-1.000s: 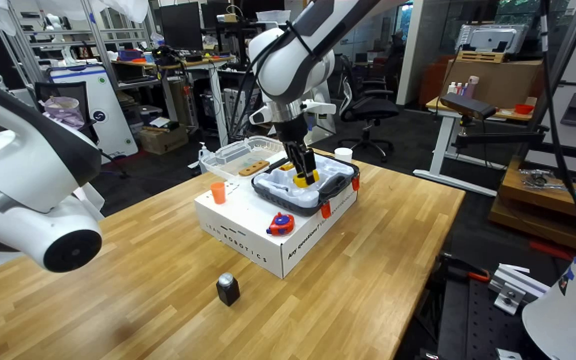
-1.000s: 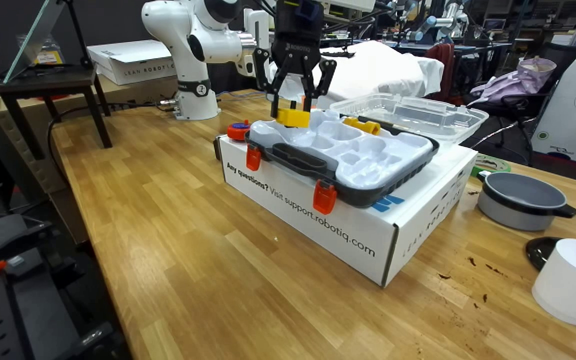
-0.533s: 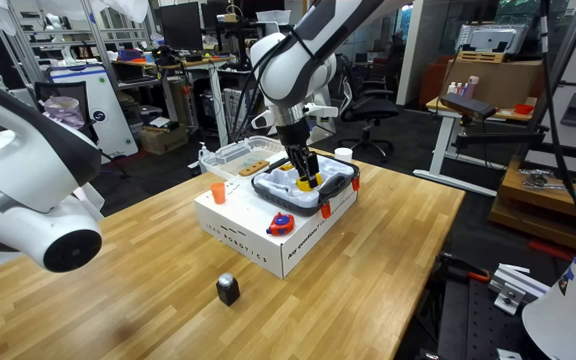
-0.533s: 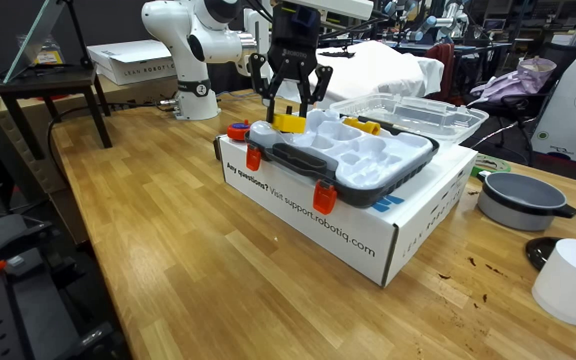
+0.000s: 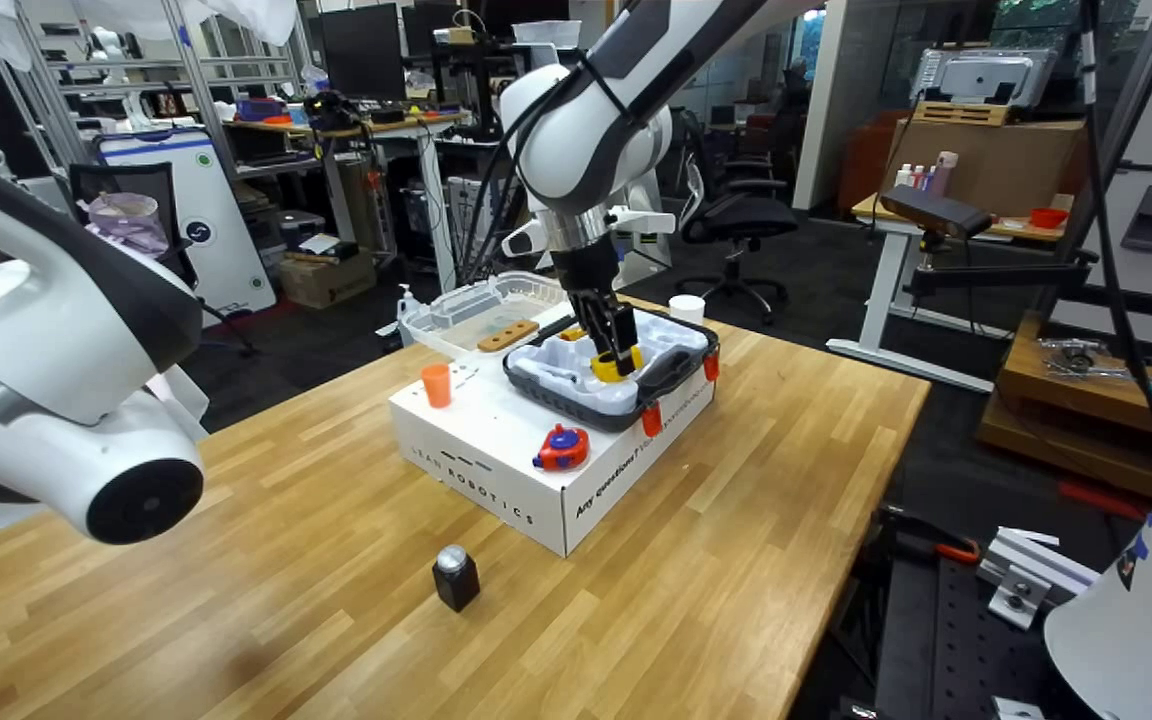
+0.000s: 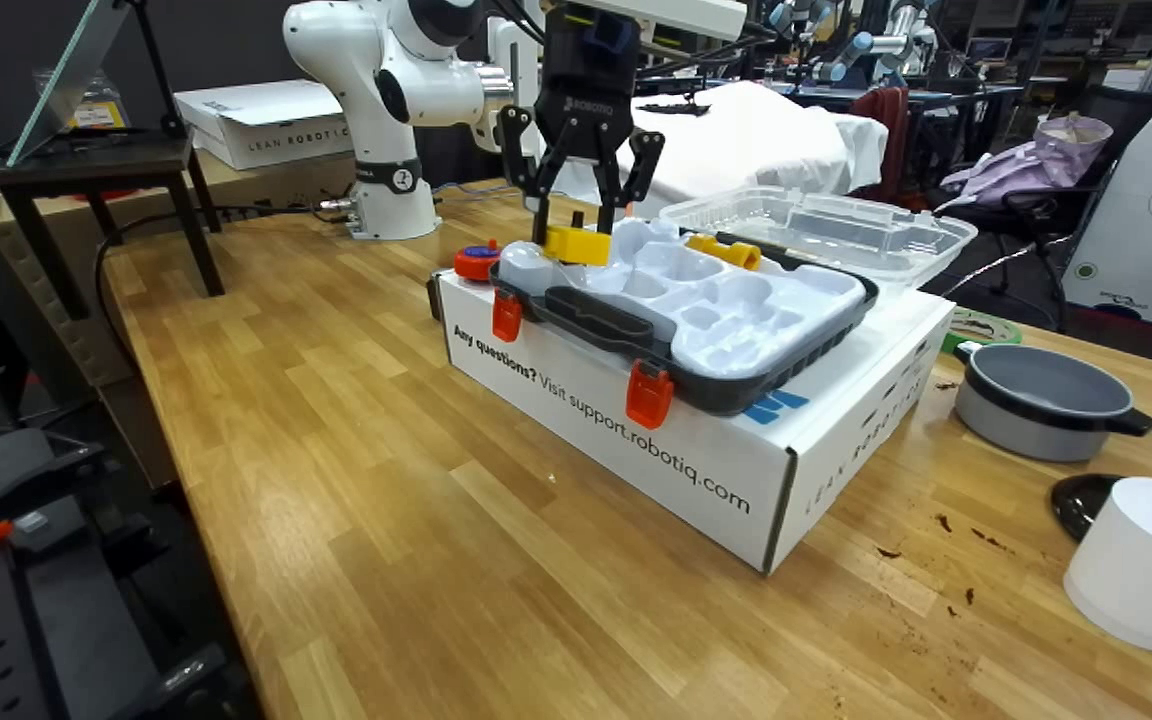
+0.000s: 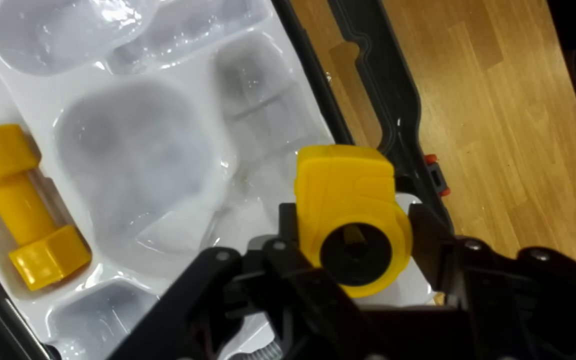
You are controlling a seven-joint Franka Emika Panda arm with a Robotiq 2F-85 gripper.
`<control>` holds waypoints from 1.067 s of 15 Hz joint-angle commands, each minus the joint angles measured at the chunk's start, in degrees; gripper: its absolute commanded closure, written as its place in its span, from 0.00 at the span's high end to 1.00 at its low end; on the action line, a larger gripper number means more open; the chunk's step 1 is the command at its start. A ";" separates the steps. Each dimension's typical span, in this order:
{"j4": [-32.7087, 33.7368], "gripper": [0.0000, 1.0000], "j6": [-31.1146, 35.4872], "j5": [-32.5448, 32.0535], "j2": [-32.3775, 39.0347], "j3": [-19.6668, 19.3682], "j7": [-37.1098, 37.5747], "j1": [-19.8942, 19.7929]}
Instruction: Put the yellow object inside the black and white case on the table
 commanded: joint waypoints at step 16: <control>5.06 0.64 -0.91 0.75 3.42 0.18 -2.81 -0.58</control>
